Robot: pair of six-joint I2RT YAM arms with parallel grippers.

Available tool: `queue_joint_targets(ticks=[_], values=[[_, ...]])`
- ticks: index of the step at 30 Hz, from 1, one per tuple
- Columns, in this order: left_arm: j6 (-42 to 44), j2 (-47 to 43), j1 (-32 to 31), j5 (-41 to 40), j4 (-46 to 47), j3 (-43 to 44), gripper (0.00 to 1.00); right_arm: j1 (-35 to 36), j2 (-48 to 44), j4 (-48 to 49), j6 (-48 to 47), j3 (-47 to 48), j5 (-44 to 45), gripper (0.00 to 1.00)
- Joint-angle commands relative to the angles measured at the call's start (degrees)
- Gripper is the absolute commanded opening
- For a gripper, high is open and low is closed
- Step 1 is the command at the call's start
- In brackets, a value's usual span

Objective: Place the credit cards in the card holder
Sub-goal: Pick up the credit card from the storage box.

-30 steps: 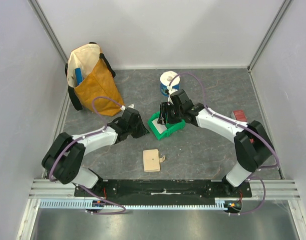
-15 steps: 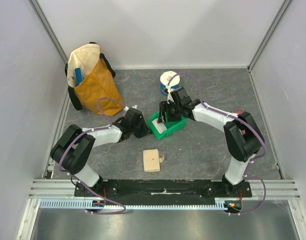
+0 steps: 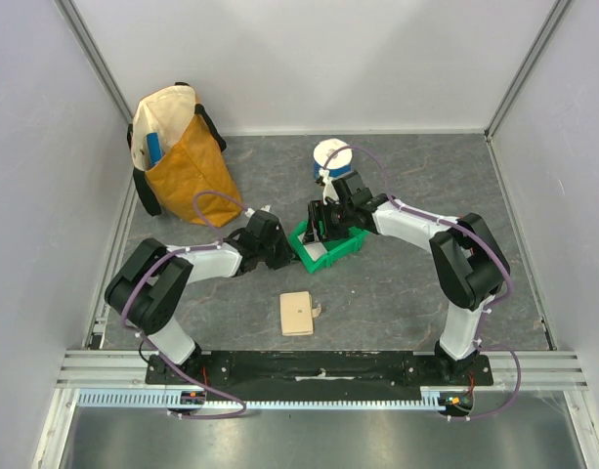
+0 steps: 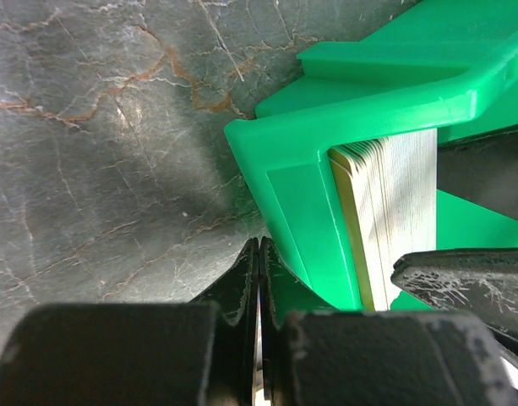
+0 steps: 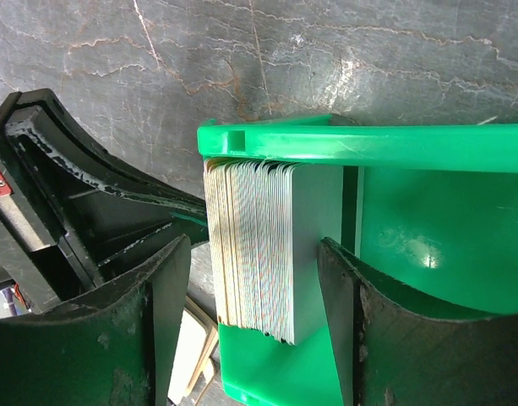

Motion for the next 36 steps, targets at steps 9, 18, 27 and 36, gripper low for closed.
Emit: queue_joint_targets(ticks=[9,18,27,36], values=[[-1.08,0.75,0.34,1.32,2.17,3.40,0.02,-0.69,-1.89,2.41,-0.43,0.71,-3.89,0.63],[-1.08,1.10,0.42,1.58,2.09,3.66,0.02,-1.31,-2.59,2.50,-0.25,0.10,-3.80,0.56],[-1.08,1.10,0.42,1.67,2.09,3.66,0.02,-1.75,-3.21,2.50,-0.07,-0.08,-4.15,0.49],[-1.08,1.36,0.34,2.02,2.09,3.84,0.02,-1.92,-3.38,2.50,-0.07,-0.43,-4.41,0.38]])
